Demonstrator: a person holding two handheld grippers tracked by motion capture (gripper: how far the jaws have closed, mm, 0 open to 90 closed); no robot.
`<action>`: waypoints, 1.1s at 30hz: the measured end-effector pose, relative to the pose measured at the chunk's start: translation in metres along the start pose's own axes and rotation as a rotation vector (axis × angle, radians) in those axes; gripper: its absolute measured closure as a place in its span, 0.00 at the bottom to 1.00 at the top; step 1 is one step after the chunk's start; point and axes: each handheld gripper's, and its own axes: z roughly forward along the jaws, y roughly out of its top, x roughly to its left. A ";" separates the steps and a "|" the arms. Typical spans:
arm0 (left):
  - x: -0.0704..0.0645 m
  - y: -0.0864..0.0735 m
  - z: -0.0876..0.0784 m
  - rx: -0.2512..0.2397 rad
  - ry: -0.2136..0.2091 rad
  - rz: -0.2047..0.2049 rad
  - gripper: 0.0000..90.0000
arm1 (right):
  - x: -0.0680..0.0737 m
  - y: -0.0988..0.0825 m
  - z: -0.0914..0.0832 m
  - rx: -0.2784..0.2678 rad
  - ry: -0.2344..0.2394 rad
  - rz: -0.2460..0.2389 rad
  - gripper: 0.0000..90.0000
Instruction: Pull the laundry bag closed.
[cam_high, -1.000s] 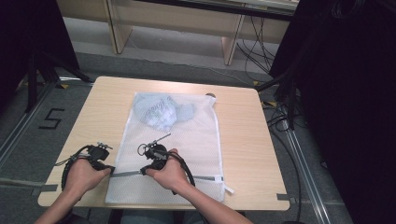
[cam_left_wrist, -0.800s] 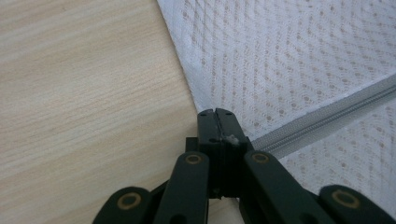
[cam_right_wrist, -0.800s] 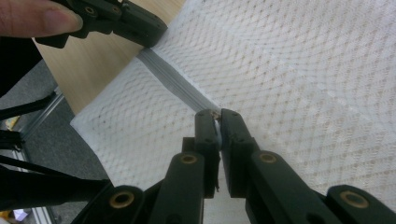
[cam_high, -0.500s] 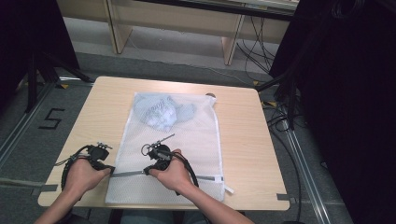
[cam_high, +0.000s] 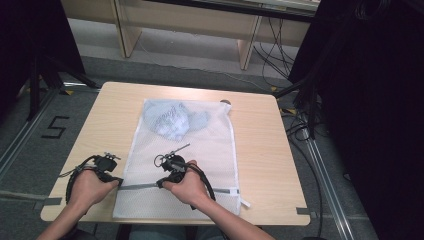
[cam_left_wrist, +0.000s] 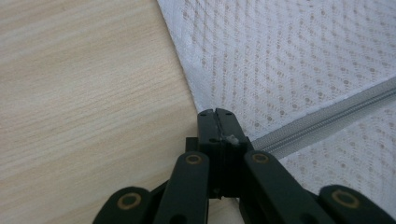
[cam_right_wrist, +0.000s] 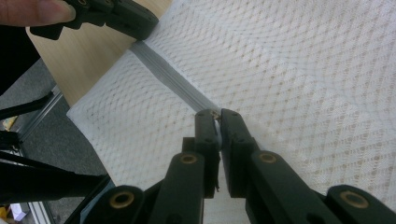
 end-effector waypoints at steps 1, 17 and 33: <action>0.000 0.000 0.000 -0.003 -0.001 -0.005 1.00 | 0.000 0.000 -0.001 -0.005 -0.007 -0.003 0.97; 0.000 0.000 0.000 -0.004 -0.003 -0.009 1.00 | -0.004 -0.003 -0.006 0.001 -0.008 0.016 0.97; 0.000 0.000 0.000 -0.003 -0.003 -0.010 1.00 | -0.010 -0.007 -0.010 -0.006 -0.020 -0.014 0.97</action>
